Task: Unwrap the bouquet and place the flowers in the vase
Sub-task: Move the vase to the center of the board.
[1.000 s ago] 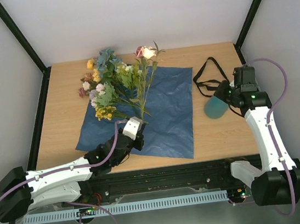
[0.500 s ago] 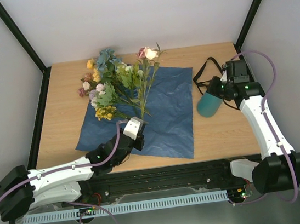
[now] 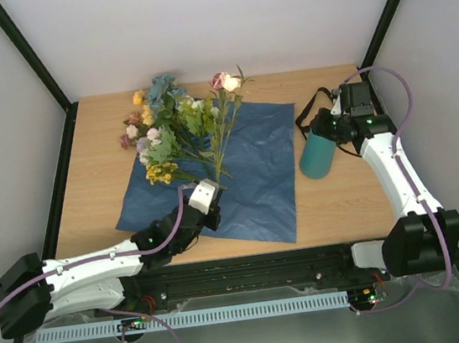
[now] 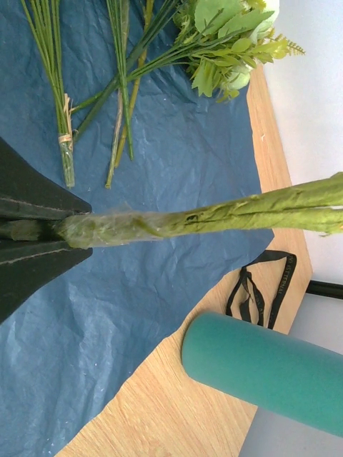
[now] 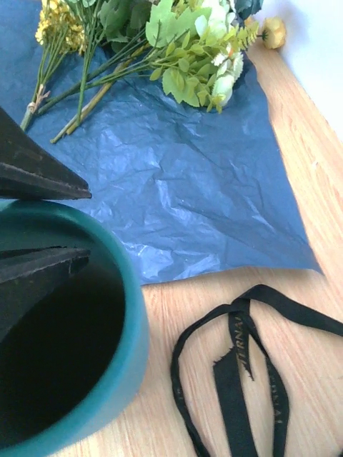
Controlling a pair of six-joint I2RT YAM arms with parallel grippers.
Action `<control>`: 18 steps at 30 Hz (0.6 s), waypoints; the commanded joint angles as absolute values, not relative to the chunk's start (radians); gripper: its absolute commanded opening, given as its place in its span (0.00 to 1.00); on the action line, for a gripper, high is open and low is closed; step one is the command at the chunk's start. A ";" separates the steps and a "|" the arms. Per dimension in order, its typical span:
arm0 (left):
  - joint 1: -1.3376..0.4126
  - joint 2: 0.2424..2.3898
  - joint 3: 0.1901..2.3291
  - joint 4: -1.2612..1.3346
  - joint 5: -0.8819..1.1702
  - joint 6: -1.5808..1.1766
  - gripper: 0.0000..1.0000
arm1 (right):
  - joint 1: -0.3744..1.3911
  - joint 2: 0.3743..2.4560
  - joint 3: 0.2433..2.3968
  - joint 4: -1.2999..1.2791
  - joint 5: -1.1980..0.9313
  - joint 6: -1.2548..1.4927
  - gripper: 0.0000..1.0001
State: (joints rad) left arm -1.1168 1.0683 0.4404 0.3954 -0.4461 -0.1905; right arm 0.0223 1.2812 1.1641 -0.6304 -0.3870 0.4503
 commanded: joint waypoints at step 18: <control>-1.115 1.006 0.396 0.517 -0.360 -0.211 0.02 | 0.249 1.028 1.098 -0.300 -0.393 0.541 0.53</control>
State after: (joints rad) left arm -1.1168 1.0317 0.4217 0.4461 -0.4034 -0.1932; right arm 0.1715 1.0912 1.1641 -0.4808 -0.3321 0.5064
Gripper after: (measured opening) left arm 0.046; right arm 0.546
